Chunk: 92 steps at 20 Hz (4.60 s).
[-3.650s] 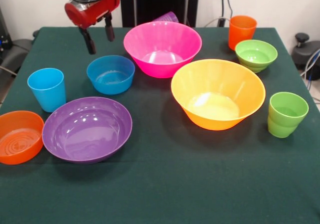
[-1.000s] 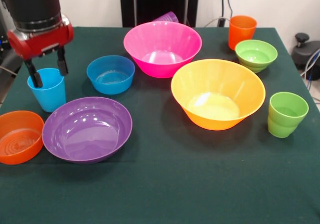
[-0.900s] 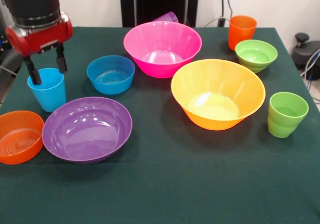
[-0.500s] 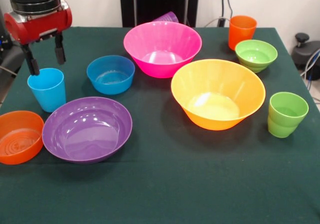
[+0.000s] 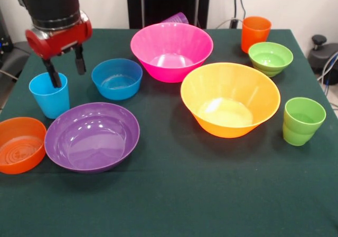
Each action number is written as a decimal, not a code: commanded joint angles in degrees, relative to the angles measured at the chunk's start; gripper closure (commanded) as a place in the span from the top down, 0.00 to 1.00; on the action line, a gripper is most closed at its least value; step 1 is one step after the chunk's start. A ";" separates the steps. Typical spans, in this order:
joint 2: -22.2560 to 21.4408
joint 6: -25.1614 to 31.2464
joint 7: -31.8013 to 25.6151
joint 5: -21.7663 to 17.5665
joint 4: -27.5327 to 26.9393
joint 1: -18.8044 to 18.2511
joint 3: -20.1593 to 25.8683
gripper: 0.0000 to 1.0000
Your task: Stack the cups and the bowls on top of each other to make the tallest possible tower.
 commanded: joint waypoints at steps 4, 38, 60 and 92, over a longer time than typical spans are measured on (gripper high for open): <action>9.06 6.35 4.32 -7.14 -3.92 5.30 -7.26 1.00; -1.28 -2.81 5.59 -1.24 8.79 3.04 -4.55 1.00; 1.74 -2.29 4.25 -6.35 3.37 6.71 -8.92 1.00; 4.63 -4.01 2.30 -9.32 -1.31 6.88 -10.00 1.00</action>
